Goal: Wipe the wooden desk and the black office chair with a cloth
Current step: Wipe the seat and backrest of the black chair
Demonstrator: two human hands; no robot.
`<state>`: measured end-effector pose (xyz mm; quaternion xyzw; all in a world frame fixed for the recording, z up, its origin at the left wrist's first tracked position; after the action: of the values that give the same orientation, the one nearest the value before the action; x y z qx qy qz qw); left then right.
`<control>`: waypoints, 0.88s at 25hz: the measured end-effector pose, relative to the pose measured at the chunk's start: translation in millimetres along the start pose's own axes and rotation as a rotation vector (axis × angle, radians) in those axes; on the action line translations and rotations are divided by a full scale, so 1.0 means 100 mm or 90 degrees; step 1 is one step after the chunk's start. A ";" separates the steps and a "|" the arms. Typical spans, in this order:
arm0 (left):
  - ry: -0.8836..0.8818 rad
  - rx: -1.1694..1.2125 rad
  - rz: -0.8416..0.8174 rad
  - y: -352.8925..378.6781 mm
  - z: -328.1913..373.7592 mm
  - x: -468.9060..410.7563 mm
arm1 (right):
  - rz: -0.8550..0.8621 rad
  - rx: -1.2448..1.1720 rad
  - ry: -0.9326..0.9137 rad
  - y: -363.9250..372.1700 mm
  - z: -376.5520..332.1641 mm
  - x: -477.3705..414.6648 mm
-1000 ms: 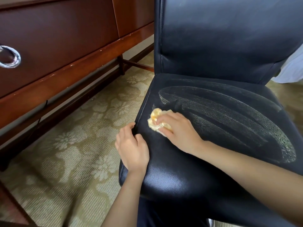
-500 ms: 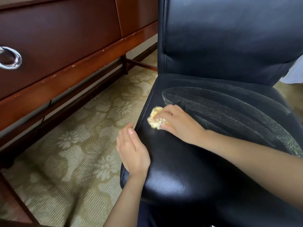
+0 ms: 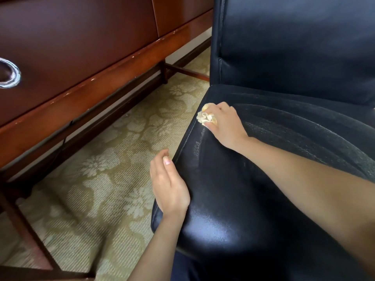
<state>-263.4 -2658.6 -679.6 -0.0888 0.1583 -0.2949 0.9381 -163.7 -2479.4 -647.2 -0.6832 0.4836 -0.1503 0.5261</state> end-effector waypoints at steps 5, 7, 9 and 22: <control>0.004 0.008 0.005 0.04 -0.04 -0.16 | -0.071 -0.044 -0.184 -0.05 -0.30 0.51; 0.007 0.027 0.009 0.04 -0.05 -0.23 | -0.090 -0.046 -0.240 -0.10 -0.41 0.72; 0.015 0.041 0.013 0.05 -0.06 -0.28 | -0.111 -0.042 -0.288 -0.16 -0.47 0.93; 0.037 0.085 -0.005 0.08 -0.12 -0.48 | -0.091 0.018 -0.040 -0.16 -0.06 0.07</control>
<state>-300.3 -2624.8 -681.1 -0.0184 0.1651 -0.3111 0.9358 -156.9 -2488.8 -632.5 -0.7126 0.4146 -0.1727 0.5390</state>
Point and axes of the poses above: each hand's wrist, its own x-axis away from the middle knuckle, its own y-axis out of the palm, z = x × y, the point moved 3 cm from there along -x, towards the middle knuckle
